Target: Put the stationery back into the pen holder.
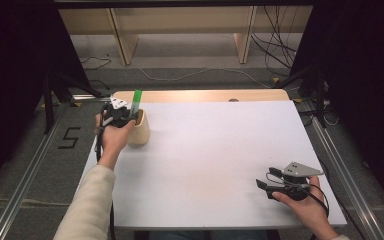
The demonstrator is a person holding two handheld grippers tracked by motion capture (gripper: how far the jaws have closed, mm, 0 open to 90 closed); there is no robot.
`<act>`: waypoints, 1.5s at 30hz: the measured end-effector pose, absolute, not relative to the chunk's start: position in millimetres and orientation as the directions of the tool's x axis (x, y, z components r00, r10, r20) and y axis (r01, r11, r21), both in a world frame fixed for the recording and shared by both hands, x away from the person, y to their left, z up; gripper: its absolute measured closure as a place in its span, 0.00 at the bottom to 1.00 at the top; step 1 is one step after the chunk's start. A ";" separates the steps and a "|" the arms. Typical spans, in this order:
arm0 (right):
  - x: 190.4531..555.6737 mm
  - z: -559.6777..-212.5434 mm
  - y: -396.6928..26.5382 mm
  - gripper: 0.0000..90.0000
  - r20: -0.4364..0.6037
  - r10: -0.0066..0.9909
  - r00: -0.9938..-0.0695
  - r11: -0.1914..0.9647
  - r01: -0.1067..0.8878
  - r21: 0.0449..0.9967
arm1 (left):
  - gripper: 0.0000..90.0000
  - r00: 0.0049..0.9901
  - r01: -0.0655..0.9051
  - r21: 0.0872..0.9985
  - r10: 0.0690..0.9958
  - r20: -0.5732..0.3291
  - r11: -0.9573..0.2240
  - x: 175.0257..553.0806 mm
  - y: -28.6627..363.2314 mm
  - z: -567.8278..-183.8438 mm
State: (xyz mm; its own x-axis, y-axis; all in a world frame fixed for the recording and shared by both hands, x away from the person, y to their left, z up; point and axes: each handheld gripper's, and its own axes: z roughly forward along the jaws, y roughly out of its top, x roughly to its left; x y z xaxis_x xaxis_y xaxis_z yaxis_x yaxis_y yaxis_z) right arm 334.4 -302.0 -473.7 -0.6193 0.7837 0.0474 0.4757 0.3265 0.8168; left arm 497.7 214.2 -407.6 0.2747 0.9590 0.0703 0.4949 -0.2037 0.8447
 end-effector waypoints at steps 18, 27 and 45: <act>334.6 -473.9 -302.1 0.34 0.045 0.782 -0.622 0.329 0.474 0.817 | 0.73 0.272 0.490 0.846 0.959 0.081 -0.211 499.6 215.1 -412.5; 334.4 -473.9 -302.0 0.34 0.048 0.784 -0.619 0.328 0.478 0.815 | 0.73 0.270 0.496 0.840 0.959 0.089 -0.218 500.0 215.9 -416.0; 334.6 -473.9 -301.8 0.34 0.045 0.781 -0.623 0.330 0.473 0.817 | 0.71 0.264 0.483 0.842 0.957 0.123 -0.241 497.1 214.4 -415.8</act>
State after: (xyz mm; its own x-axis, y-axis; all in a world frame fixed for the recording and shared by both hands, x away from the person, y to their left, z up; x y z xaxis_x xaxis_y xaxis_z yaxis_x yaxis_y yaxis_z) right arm 334.6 -301.8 -473.9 -0.6227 0.7811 0.0452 0.4727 0.3295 0.8173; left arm 497.1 214.4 -415.8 0.2640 0.9567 0.1226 0.4825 -0.2411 0.8421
